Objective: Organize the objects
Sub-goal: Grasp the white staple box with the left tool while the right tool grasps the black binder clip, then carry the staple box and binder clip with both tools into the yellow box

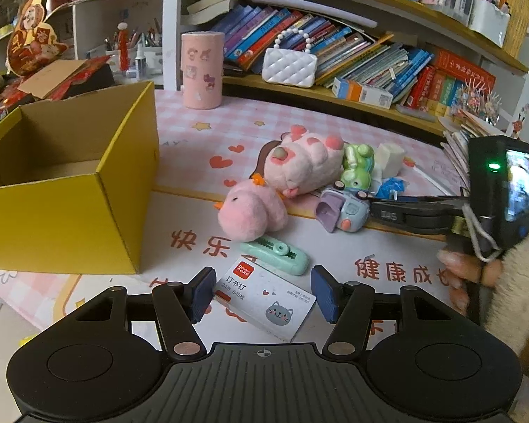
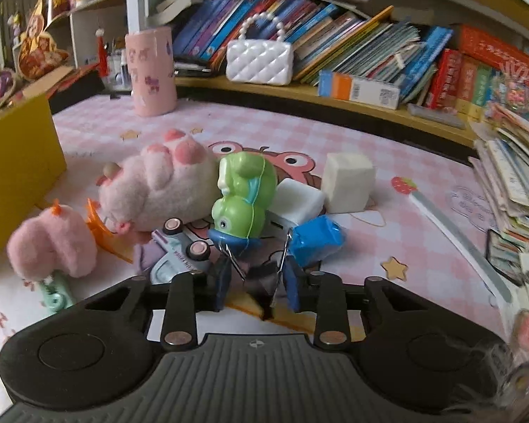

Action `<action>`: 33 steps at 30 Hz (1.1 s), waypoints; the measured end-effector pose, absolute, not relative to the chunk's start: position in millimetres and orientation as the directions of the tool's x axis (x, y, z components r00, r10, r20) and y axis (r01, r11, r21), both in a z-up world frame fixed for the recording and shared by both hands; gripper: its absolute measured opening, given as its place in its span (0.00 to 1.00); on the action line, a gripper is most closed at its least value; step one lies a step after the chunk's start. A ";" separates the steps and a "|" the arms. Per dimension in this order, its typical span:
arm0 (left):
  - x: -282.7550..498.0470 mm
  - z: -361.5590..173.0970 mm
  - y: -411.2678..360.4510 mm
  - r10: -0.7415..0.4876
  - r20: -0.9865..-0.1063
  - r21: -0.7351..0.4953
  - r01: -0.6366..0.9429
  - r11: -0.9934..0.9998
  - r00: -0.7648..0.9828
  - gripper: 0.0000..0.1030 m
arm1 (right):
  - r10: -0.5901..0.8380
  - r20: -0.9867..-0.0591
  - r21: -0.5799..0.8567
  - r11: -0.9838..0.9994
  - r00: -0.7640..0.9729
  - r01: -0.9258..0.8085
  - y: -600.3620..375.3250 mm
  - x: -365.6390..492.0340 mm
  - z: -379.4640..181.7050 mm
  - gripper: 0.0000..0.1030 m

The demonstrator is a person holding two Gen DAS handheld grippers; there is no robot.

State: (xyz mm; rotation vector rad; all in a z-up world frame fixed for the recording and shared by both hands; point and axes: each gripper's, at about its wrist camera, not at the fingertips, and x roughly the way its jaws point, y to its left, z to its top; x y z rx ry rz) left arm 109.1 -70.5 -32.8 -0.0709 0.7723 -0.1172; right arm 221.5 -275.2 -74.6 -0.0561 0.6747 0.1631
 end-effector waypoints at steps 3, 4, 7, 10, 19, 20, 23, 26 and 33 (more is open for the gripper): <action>105.5 -34.2 -64.9 -0.136 -0.686 -0.130 0.064 0.989 0.714 0.57 | 0.127 -0.627 0.026 0.990 0.769 -0.142 -277.7 205.1 -69.0 0.24; 104.1 -34.9 -62.5 -0.139 -0.684 -0.141 0.058 0.988 0.716 0.57 | 0.123 -0.628 0.030 0.991 0.769 -0.133 -278.1 198.9 -67.8 0.24; 99.4 -35.9 -56.0 -0.149 -0.672 -0.166 0.049 0.985 0.725 0.57 | 0.103 -0.624 0.030 0.994 0.774 -0.108 -278.3 180.9 -63.1 0.24; 94.1 -36.0 -48.7 -0.164 -0.658 -0.188 0.050 0.981 0.735 0.57 | 0.089 -0.620 0.030 0.996 0.780 -0.089 -277.1 164.5 -56.1 0.24; 82.0 -32.6 -22.5 -0.227 -0.618 -0.235 0.098 0.967 0.753 0.57 | 0.095 -0.641 0.048 0.995 0.761 -0.084 -245.2 106.5 -44.1 0.24; 78.9 -32.4 -17.9 -0.232 -0.615 -0.237 0.103 0.966 0.753 0.57 | 0.100 -0.645 0.052 0.995 0.758 -0.088 -239.7 100.8 -43.6 0.24; 69.6 -30.9 0.8 -0.239 -0.610 -0.245 0.106 0.964 0.756 0.57 | 0.118 -0.654 0.063 0.993 0.748 -0.101 -217.2 83.0 -41.9 0.24; 58.3 -28.8 21.6 -0.233 -0.606 -0.245 0.100 0.964 0.760 0.57 | 0.138 -0.657 0.065 0.990 0.741 -0.127 -190.7 65.7 -40.0 0.24; 27.1 -23.2 79.3 -0.199 -0.599 -0.243 0.061 0.968 0.776 0.57 | 0.200 -0.654 0.066 0.976 0.730 -0.208 -123.8 30.7 -36.2 0.24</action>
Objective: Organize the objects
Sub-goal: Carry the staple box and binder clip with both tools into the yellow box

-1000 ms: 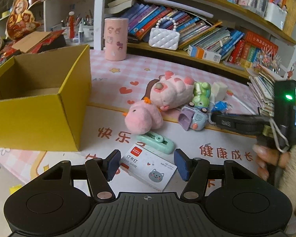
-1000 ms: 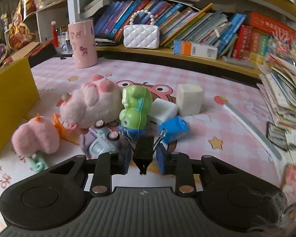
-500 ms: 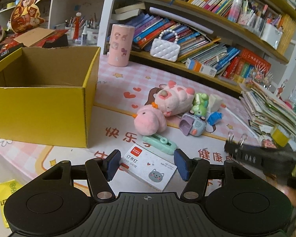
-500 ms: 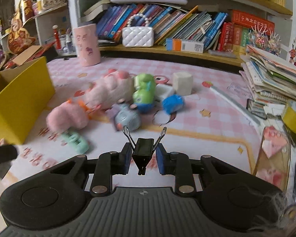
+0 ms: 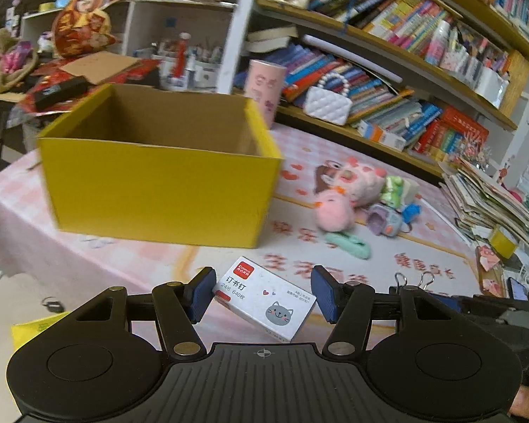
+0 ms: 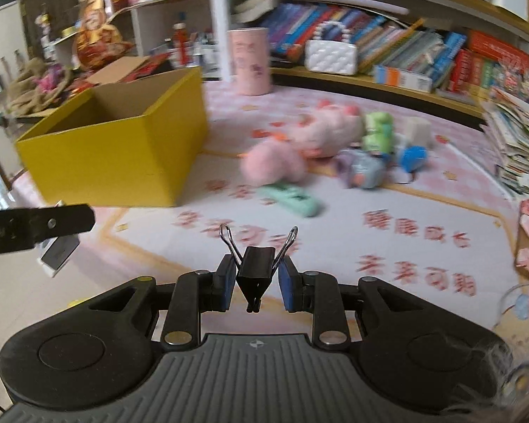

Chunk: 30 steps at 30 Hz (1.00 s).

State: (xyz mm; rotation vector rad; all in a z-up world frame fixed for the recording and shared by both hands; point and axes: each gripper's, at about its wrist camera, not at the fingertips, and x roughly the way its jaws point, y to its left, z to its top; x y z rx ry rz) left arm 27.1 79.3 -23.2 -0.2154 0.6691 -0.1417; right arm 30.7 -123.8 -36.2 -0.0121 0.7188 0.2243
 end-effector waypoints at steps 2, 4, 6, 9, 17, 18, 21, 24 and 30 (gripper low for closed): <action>17.3 -22.5 96.6 -0.186 -0.595 -0.242 0.047 0.969 0.782 0.57 | 0.218 -0.650 0.066 0.971 0.728 -0.232 -104.7 21.5 -35.0 0.24; 7.4 -21.6 112.6 -0.174 -0.590 -0.239 0.035 0.970 0.789 0.57 | 0.232 -0.645 0.065 0.966 0.728 -0.250 -86.7 13.2 -34.0 0.24; -2.0 -20.7 127.7 -0.161 -0.585 -0.238 0.022 0.971 0.795 0.57 | 0.244 -0.642 0.066 0.962 0.727 -0.264 -71.5 6.3 -33.0 0.24; -15.3 -18.8 149.5 -0.143 -0.578 -0.233 0.006 0.972 0.804 0.57 | 0.260 -0.636 0.065 0.956 0.727 -0.285 -49.0 -4.7 -30.9 0.24; -38.8 -8.3 186.9 -0.121 -0.546 -0.229 -0.009 0.973 0.829 0.57 | 0.278 -0.616 0.053 0.948 0.737 -0.313 -8.6 -22.9 -20.5 0.24; -40.9 -7.0 190.1 -0.120 -0.541 -0.229 -0.008 0.973 0.832 0.57 | 0.279 -0.613 0.049 0.947 0.739 -0.316 -4.2 -24.1 -19.0 0.24; -45.9 -3.3 198.0 -0.121 -0.523 -0.233 -0.004 0.973 0.843 0.57 | 0.284 -0.604 0.035 0.943 0.745 -0.331 8.1 -27.0 -14.2 0.24; -46.7 -0.7 202.7 -0.122 -0.509 -0.238 -0.004 0.971 0.852 0.57 | 0.288 -0.603 0.028 0.940 0.744 -0.340 15.4 -26.3 -11.8 0.24; -42.5 1.8 209.7 -0.124 -0.489 -0.250 -0.002 0.968 0.863 0.57 | 0.293 -0.600 0.020 0.936 0.744 -0.352 26.8 -19.9 -6.0 0.24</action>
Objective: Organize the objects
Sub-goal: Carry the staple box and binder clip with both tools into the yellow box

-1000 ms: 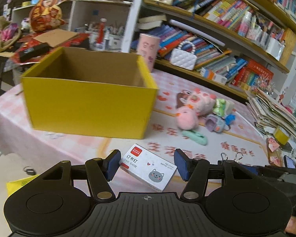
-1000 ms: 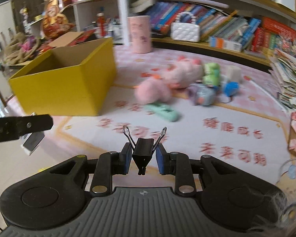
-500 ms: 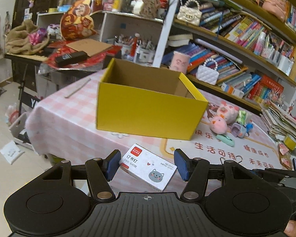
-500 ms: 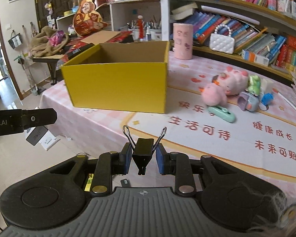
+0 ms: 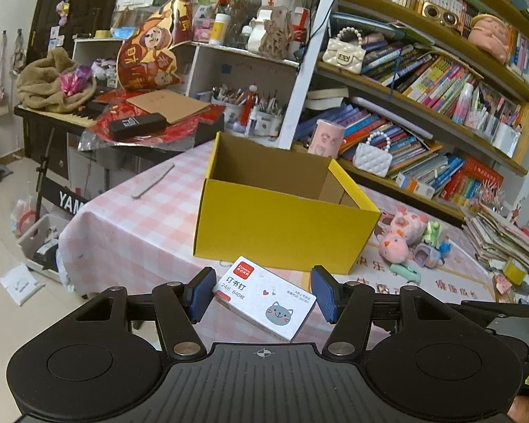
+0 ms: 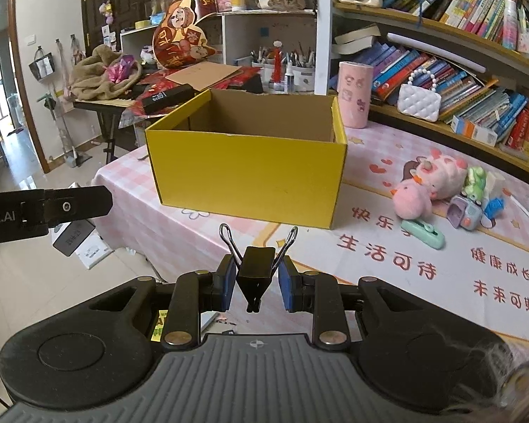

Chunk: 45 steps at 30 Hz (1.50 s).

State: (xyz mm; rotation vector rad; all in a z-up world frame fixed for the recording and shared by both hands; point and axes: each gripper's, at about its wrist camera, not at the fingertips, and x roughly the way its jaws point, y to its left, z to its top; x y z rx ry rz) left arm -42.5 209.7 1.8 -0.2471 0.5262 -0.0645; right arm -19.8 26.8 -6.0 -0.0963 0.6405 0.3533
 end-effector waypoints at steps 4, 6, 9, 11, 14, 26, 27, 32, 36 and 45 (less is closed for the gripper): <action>-34.7 6.5 212.9 -0.117 -0.472 -0.252 -0.007 0.968 0.874 0.57 | 0.301 -0.592 0.026 0.934 0.748 -0.355 32.0 -8.7 -1.3 0.24; -28.8 9.7 214.1 -0.113 -0.463 -0.246 -0.005 0.969 0.879 0.57 | 0.305 -0.587 0.033 0.935 0.750 -0.354 33.4 -1.2 1.0 0.24; -15.2 16.0 215.8 -0.112 -0.450 -0.241 0.000 0.970 0.886 0.57 | 0.309 -0.580 0.046 0.936 0.753 -0.348 34.8 13.7 6.7 0.24; -3.4 21.3 216.5 -0.114 -0.438 -0.243 0.005 0.970 0.892 0.57 | 0.312 -0.568 0.044 0.936 0.762 -0.350 36.4 24.3 12.0 0.24; 16.1 30.6 216.7 -0.113 -0.416 -0.248 0.007 0.969 0.902 0.57 | 0.320 -0.546 0.049 0.935 0.774 -0.352 38.2 43.7 22.8 0.24; 119.1 42.3 203.1 -0.100 -0.400 -0.197 0.020 0.980 0.911 0.57 | 0.329 -0.525 0.005 0.923 0.785 -0.384 54.8 158.7 32.9 0.24; 128.0 38.5 201.2 -0.096 -0.413 -0.192 0.016 0.981 0.906 0.57 | 0.328 -0.536 -0.005 0.920 0.778 -0.391 56.8 168.8 29.4 0.24; 168.4 16.1 191.6 -0.077 -0.485 -0.154 0.002 0.988 0.871 0.57 | 0.319 -0.609 -0.076 0.888 0.726 -0.454 67.6 216.8 5.4 0.24; 191.6 5.0 184.5 -0.067 -0.526 -0.112 0.009 0.994 0.848 0.57 | 0.314 -0.682 -0.120 0.843 0.661 -0.524 77.0 240.4 -10.9 0.24; 221.1 -9.8 176.1 -0.040 -0.592 -0.067 0.000 0.998 0.805 0.57 | 0.289 -0.747 -0.169 0.788 0.598 -0.592 77.6 267.0 -22.7 0.24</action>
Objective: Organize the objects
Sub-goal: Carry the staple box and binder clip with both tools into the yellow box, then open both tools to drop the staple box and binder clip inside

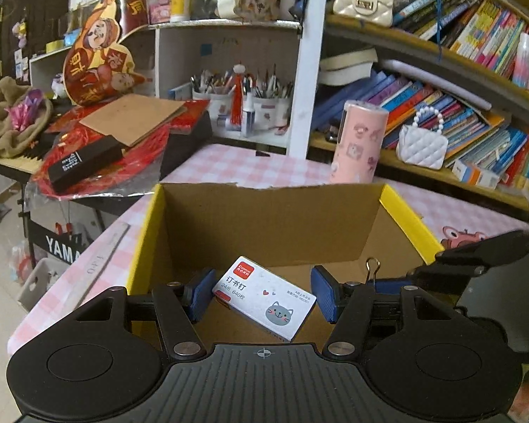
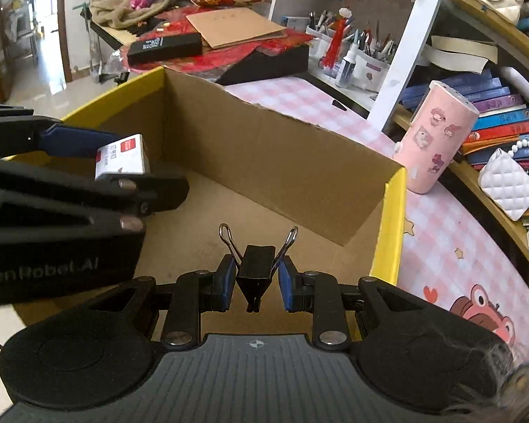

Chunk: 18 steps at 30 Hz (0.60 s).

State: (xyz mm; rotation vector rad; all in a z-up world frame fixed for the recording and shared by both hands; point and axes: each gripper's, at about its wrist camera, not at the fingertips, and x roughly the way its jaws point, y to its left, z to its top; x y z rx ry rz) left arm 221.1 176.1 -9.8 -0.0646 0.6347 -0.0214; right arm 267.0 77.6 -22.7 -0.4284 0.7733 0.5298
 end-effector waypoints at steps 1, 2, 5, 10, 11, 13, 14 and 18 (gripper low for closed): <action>222.5 -10.9 175.3 -0.037 -0.595 -0.060 0.002 0.998 0.803 0.57 | 0.285 -0.748 -0.172 0.789 0.599 -0.590 77.5 269.2 -23.0 0.24; 224.4 -11.8 174.2 -0.034 -0.599 -0.055 0.002 0.998 0.800 0.57 | 0.281 -0.750 -0.175 0.789 0.599 -0.589 78.1 269.3 -22.9 0.24; 226.8 -10.4 172.1 -0.026 -0.601 -0.047 -0.003 0.999 0.799 0.59 | 0.276 -0.744 -0.186 0.790 0.609 -0.585 79.2 269.3 -22.1 0.28; 209.2 11.8 174.5 -0.036 -0.513 -0.063 0.004 0.998 0.858 0.72 | 0.301 -0.707 -0.166 0.808 0.640 -0.565 73.7 257.4 -11.9 0.38; 203.0 18.7 176.1 -0.044 -0.490 -0.070 0.011 0.997 0.870 0.72 | 0.311 -0.697 -0.154 0.815 0.646 -0.559 71.2 253.7 -7.3 0.38; 188.4 33.0 179.6 -0.046 -0.450 -0.077 0.012 0.997 0.892 0.74 | 0.329 -0.667 -0.134 0.830 0.669 -0.541 66.0 242.8 4.8 0.38; 180.6 40.3 181.7 -0.046 -0.428 -0.082 0.012 0.997 0.903 0.75 | 0.338 -0.647 -0.126 0.837 0.683 -0.533 63.0 236.8 11.1 0.38; 145.9 60.7 189.9 -0.039 -0.367 -0.100 0.002 0.995 0.930 0.78 | 0.363 -0.567 -0.079 0.870 0.739 -0.487 48.0 204.2 35.0 0.40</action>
